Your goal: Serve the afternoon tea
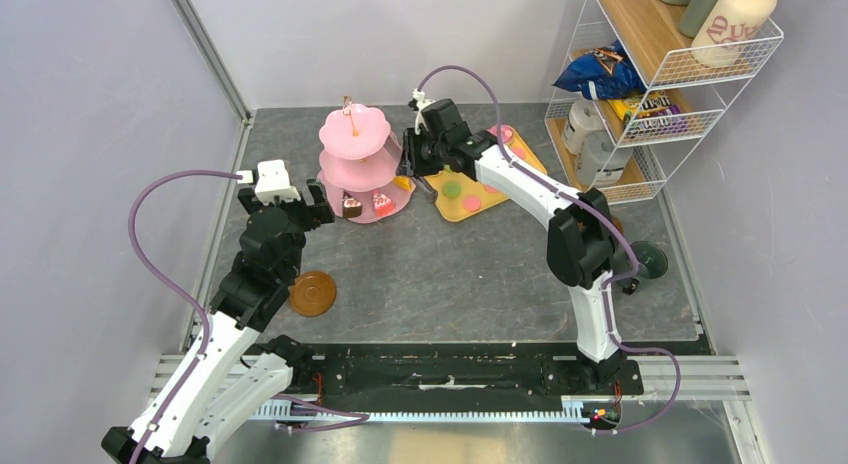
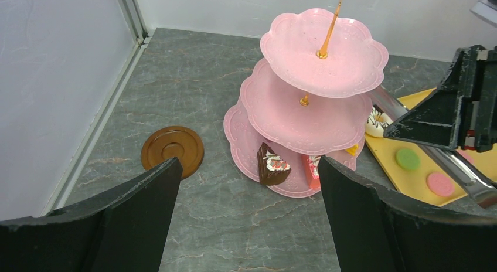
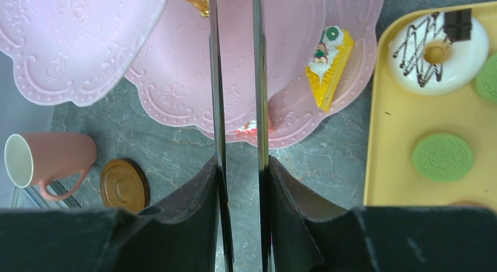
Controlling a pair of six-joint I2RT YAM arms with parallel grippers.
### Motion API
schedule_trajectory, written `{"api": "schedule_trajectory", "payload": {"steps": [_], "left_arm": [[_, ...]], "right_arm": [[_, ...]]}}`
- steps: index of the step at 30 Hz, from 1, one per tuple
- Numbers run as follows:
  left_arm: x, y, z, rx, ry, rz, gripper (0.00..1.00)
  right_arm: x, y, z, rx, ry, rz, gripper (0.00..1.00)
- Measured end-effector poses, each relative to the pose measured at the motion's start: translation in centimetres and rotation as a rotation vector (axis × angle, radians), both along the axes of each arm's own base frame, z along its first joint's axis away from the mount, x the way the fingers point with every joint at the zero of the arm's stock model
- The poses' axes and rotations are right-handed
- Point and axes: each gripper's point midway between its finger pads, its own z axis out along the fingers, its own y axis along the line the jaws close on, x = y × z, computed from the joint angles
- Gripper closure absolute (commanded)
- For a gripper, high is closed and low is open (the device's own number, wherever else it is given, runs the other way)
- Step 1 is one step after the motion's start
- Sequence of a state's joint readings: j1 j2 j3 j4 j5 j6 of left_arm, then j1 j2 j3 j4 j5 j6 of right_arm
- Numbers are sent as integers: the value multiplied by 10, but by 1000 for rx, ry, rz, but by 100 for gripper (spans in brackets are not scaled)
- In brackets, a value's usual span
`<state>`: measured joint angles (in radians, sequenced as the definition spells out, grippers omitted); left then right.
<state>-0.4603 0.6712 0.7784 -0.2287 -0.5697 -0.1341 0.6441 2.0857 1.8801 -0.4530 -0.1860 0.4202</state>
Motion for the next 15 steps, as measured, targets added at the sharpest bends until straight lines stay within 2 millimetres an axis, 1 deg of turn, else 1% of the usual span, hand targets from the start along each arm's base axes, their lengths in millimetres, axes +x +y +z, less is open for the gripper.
{"api": "schedule_trajectory", "payload": {"steps": [3, 7, 11, 15], "left_arm": [[0, 0, 0, 0, 0, 0, 6], [0, 0, 0, 0, 0, 0, 6], [0, 0, 0, 0, 0, 0, 6], [0, 0, 0, 0, 0, 0, 6]], "right_arm": [[3, 9, -3, 2, -12, 16, 59], [6, 18, -8, 5, -24, 28, 54], [7, 21, -11, 4, -28, 33, 51], [9, 22, -9, 8, -39, 34, 48]]}}
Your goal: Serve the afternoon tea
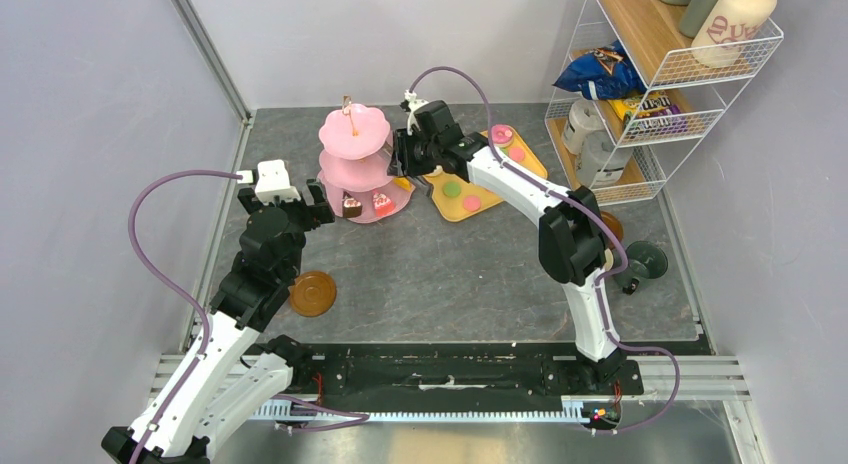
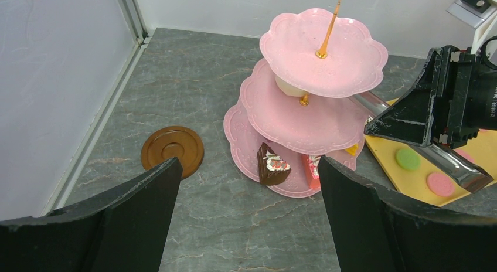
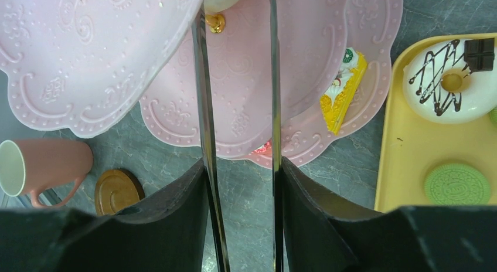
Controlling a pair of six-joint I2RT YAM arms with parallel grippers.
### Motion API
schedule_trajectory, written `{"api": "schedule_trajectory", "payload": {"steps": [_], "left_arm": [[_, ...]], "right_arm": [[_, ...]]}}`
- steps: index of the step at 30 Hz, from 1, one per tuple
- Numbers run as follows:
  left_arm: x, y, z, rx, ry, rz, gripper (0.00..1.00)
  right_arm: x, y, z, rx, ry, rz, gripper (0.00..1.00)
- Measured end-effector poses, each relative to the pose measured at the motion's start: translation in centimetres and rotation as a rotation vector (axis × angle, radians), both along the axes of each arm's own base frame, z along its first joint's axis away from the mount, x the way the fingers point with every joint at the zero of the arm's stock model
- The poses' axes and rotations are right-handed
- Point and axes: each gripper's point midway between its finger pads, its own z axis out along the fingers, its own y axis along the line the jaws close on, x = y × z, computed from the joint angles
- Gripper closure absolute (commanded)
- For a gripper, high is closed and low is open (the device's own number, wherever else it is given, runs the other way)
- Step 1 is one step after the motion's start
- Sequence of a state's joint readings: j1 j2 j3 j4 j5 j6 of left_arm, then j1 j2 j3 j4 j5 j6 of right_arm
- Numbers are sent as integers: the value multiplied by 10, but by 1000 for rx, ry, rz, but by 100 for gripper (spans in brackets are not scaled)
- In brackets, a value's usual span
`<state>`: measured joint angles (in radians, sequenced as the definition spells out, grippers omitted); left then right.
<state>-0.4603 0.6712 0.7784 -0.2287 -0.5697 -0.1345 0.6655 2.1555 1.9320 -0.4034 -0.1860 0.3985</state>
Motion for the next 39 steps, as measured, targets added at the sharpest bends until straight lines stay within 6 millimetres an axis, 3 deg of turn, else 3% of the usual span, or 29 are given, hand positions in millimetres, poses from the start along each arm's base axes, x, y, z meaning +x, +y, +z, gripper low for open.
{"api": "schedule_trajectory", "payload": {"steps": [7, 23, 29, 34, 39], "left_arm": [[0, 0, 0, 0, 0, 0, 6], [0, 0, 0, 0, 0, 0, 6], [0, 0, 0, 0, 0, 0, 6], [0, 0, 0, 0, 0, 0, 6], [0, 0, 0, 0, 0, 0, 6]], "right_arm": [[2, -6, -1, -22, -28, -11, 46], [3, -61, 21, -137, -143, -124, 46], [7, -103, 10, -146, -88, -230, 47], [10, -144, -13, -148, 4, -343, 47], [2, -157, -30, -148, 88, -388, 46]]}}
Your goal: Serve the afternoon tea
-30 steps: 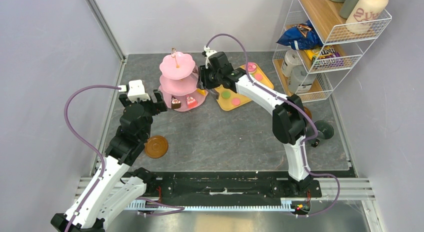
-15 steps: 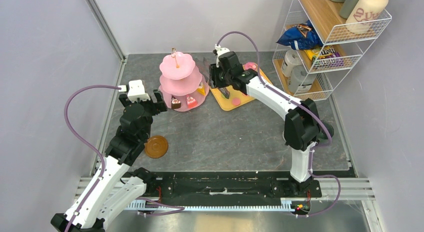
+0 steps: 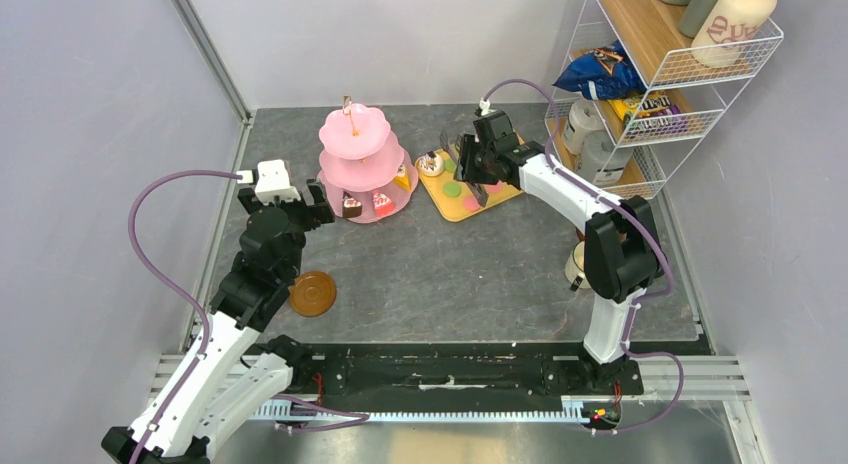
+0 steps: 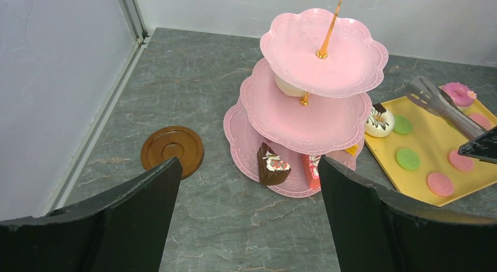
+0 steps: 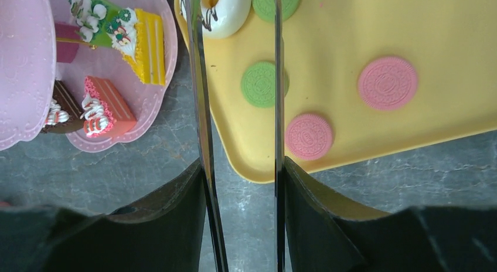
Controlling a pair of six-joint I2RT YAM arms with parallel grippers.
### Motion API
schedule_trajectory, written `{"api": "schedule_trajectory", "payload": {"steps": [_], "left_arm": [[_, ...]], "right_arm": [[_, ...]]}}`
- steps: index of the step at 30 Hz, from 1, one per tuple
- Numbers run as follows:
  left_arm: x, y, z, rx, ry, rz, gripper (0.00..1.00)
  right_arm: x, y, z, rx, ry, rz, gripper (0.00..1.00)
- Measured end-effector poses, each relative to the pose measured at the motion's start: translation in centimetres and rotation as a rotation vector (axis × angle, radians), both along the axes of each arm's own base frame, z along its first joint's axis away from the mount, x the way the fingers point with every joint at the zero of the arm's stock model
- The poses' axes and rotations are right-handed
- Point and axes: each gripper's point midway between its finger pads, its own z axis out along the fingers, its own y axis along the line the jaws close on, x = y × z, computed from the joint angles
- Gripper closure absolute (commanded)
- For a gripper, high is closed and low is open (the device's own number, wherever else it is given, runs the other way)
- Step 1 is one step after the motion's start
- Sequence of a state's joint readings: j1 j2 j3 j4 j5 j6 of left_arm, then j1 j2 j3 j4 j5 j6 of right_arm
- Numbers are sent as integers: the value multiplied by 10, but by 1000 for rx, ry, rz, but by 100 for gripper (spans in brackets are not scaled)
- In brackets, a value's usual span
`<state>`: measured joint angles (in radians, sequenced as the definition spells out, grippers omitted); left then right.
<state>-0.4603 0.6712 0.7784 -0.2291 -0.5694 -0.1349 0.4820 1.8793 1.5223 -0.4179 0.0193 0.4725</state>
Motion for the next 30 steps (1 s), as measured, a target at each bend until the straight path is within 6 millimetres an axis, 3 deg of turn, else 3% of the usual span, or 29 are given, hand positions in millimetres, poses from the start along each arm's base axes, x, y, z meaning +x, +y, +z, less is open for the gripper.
{"api": "schedule_trajectory", "payload": {"steps": [14, 30], "left_arm": [[0, 0, 0, 0, 0, 0, 6], [0, 0, 0, 0, 0, 0, 6]], "right_arm": [[-33, 16, -33, 164, 191, -67, 46], [-29, 38, -25, 352, 239, -145, 43]]}}
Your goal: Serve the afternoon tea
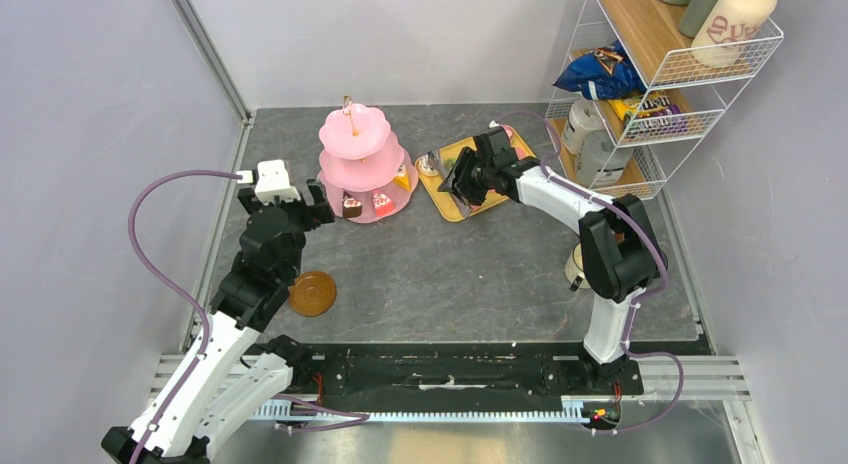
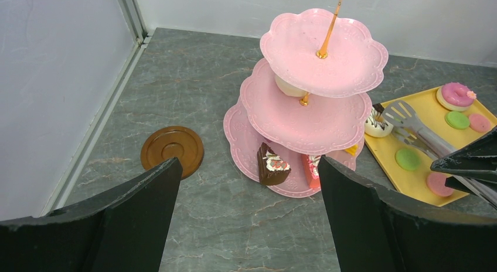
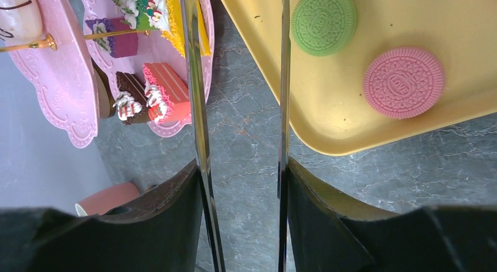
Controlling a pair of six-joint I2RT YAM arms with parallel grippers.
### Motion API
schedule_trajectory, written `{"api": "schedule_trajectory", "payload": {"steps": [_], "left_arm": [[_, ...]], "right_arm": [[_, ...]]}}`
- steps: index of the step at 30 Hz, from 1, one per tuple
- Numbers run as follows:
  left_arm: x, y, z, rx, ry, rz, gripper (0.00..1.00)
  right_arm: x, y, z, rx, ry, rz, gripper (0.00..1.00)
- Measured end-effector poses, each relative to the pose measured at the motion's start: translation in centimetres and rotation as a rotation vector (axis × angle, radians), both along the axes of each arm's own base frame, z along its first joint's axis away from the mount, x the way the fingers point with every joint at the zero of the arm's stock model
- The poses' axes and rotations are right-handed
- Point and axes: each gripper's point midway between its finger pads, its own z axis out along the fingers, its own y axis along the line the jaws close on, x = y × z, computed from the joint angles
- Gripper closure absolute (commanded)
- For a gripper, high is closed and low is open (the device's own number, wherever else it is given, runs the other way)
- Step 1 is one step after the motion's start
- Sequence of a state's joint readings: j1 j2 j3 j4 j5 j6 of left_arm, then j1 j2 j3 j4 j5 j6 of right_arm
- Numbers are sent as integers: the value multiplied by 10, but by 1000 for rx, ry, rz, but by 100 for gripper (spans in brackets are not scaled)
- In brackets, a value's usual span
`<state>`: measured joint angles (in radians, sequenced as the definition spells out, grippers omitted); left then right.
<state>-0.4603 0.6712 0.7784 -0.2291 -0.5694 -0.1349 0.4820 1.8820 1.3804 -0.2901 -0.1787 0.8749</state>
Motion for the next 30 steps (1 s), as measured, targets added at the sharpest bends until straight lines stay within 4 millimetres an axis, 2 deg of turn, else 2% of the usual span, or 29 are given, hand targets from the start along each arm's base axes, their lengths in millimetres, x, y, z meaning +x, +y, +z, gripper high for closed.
{"api": "schedule_trajectory", "payload": {"steps": [17, 26, 30], "left_arm": [[-1, 0, 1, -2, -4, 0, 6], [-1, 1, 2, -3, -6, 0, 6], [-1, 1, 2, -3, -6, 0, 6]], "right_arm": [[-1, 0, -20, -9, 51, -16, 45], [-4, 1, -40, -26, 91, 3, 48], [-4, 6, -36, -16, 90, 36, 48]]}}
